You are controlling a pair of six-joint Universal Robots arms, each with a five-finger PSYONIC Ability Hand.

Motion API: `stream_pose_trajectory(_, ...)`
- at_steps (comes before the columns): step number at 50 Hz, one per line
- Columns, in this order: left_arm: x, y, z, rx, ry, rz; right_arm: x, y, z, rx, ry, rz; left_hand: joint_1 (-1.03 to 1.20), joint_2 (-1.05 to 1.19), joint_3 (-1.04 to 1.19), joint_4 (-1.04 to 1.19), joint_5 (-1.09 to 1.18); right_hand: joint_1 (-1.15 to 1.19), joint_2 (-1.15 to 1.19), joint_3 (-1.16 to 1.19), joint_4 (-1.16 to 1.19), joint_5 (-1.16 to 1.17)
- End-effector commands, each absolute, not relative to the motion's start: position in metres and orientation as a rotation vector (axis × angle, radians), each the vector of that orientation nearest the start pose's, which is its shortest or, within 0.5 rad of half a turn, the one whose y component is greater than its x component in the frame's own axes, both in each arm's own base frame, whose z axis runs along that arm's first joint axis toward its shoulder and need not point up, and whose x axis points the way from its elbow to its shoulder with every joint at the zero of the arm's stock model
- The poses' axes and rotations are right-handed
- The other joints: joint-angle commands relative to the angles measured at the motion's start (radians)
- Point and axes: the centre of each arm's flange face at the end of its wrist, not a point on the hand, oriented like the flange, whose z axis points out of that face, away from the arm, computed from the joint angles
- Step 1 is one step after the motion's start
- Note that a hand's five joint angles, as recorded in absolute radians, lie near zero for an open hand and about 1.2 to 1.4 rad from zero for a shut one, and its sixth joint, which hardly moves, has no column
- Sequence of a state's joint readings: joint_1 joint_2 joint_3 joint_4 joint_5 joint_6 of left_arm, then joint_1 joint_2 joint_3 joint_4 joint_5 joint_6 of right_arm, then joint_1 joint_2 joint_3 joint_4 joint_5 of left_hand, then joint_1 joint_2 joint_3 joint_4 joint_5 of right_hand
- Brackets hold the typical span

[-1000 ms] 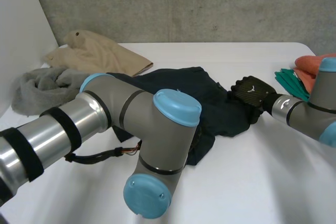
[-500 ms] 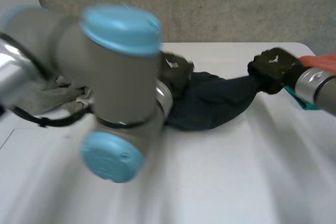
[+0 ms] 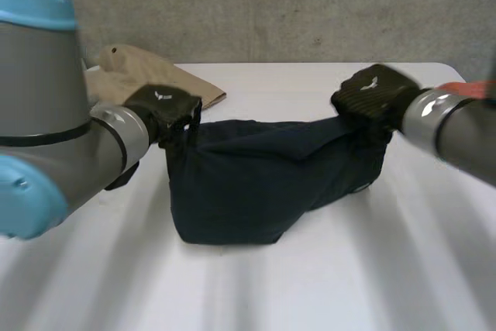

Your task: Fold the laundry.

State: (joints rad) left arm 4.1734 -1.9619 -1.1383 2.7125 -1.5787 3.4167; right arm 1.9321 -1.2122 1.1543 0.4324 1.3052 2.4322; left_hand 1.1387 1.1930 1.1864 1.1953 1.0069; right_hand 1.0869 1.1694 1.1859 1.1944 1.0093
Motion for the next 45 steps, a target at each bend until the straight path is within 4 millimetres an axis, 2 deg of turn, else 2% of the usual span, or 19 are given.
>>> stream_pose_trajectory(1,-0.284,-0.293,0.229,0.95,2.58,-1.694,0.304,-0.296,0.257,-1.462,2.094,-1.829,0.258,0.203,0.21,0.201,0.215,0.309,0.227,0.21,0.202,0.212)
stream_pose_trajectory(5,-0.292,-0.316,0.253,0.888,2.495,-1.898,0.321,-0.328,0.291,-1.244,1.918,-2.143,0.258,0.203,0.21,0.201,0.215,0.309,0.227,0.21,0.202,0.212)
stream_pose_trajectory(6,-0.296,-0.324,0.274,0.849,2.423,-2.035,0.325,-0.338,0.311,-1.123,1.814,-2.268,0.258,0.203,0.21,0.201,0.215,0.309,0.227,0.21,0.202,0.212)
stream_pose_trajectory(9,-0.302,-0.336,0.323,0.758,2.237,-2.312,0.331,-0.348,0.345,-0.931,1.622,-2.427,0.258,0.203,0.21,0.201,0.215,0.309,0.227,0.21,0.202,0.212)
stream_pose_trajectory(10,-0.304,-0.339,0.354,0.691,2.096,-2.482,0.332,-0.351,0.364,-0.812,1.488,-2.5,0.258,0.203,0.21,0.201,0.215,0.309,0.227,0.21,0.202,0.212)
stream_pose_trajectory(13,-0.304,-0.339,0.399,0.581,1.894,-2.696,0.333,-0.353,0.392,-0.65,1.277,-2.595,0.258,0.203,0.21,0.201,0.215,0.309,0.227,0.21,0.202,0.212)
stream_pose_trajectory(14,-0.302,-0.336,0.423,0.523,1.78,-2.792,0.333,-0.351,0.407,-0.57,1.159,-2.638,0.258,0.203,0.21,0.201,0.215,0.309,0.227,0.21,0.202,0.212)
stream_pose_trajectory(18,-0.297,-0.326,0.461,0.446,1.628,-2.915,0.329,-0.347,0.417,-0.516,1.105,-2.693,0.258,0.203,0.21,0.201,0.215,0.309,0.227,0.21,0.202,0.212)
stream_pose_trajectory(21,-0.294,-0.321,0.471,0.441,1.592,-2.928,0.329,-0.344,0.415,-0.545,1.137,-2.681,0.258,0.203,0.21,0.201,0.215,0.309,0.227,0.21,0.202,0.212)
stream_pose_trajectory(24,-0.296,-0.327,0.456,0.452,1.682,-2.876,0.332,-0.339,0.396,-0.627,1.263,-2.606,0.258,0.203,0.21,0.201,0.215,0.309,0.227,0.21,0.202,0.212)
stream_pose_trajectory(25,-0.298,-0.332,0.438,0.472,1.779,-2.814,0.335,-0.337,0.383,-0.678,1.331,-2.555,0.258,0.203,0.21,0.201,0.215,0.309,0.227,0.21,0.202,0.212)
stream_pose_trajectory(28,-0.3,-0.335,0.409,0.509,1.959,-2.701,0.338,-0.334,0.366,-0.747,1.415,-2.496,0.258,0.203,0.21,0.201,0.215,0.309,0.227,0.21,0.202,0.212)
stream_pose_trajectory(29,-0.302,-0.336,0.386,0.526,2.096,-2.61,0.34,-0.332,0.353,-0.789,1.475,-2.459,0.24,0.186,0.193,0.184,0.198,0.309,0.227,0.21,0.202,0.212)
stream_pose_trajectory(31,-0.303,-0.335,0.362,0.54,2.231,-2.513,0.342,-0.33,0.341,-0.833,1.518,-2.432,-0.069,-0.124,-0.117,-0.126,-0.112,0.309,0.227,0.21,0.202,0.212)
stream_pose_trajectory(32,-0.305,-0.332,0.339,0.553,2.356,-2.42,0.342,-0.331,0.336,-0.851,1.533,-2.429,-0.335,-0.39,-0.383,-0.392,-0.378,0.309,0.227,0.21,0.202,0.212)
stream_pose_trajectory(33,-0.307,-0.33,0.327,0.559,2.424,-2.367,0.343,-0.332,0.328,-0.883,1.55,-2.434,-0.425,-0.48,-0.473,-0.482,-0.468,0.309,0.227,0.21,0.202,0.212)
stream_pose_trajectory(37,-0.315,-0.31,0.275,0.59,2.678,-2.142,0.344,-0.336,0.315,-0.935,1.577,-2.459,-0.661,-0.715,-0.708,-0.717,-0.703,0.309,0.227,0.21,0.202,0.212)
stream_pose_trajectory(40,-0.319,-0.292,0.243,0.6,2.827,-1.982,0.346,-0.335,0.311,-0.958,1.601,-2.474,-0.705,-0.759,-0.753,-0.762,-0.748,0.309,0.227,0.21,0.202,0.212)
stream_pose_trajectory(45,-0.324,-0.27,0.21,0.596,2.977,-1.805,0.35,-0.327,0.314,-0.961,1.609,-2.49,-0.784,-0.839,-0.832,-0.841,-0.827,0.309,0.227,0.21,0.202,0.212)
